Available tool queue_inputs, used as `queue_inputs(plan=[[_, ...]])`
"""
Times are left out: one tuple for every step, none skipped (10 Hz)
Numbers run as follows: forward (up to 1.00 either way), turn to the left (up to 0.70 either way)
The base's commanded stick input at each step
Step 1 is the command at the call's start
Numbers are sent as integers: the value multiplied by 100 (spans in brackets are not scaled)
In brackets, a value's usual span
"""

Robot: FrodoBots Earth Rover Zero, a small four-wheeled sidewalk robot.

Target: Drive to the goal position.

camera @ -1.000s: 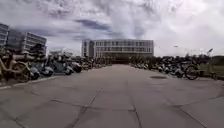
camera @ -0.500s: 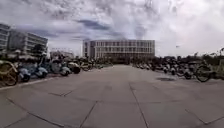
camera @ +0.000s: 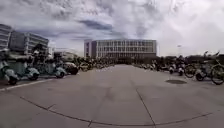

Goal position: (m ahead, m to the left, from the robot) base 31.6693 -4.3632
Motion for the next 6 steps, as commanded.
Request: queue_inputs(plan=[[100,-40],[100,-40],[100,-40],[100,-35],[100,0],[100,0]])
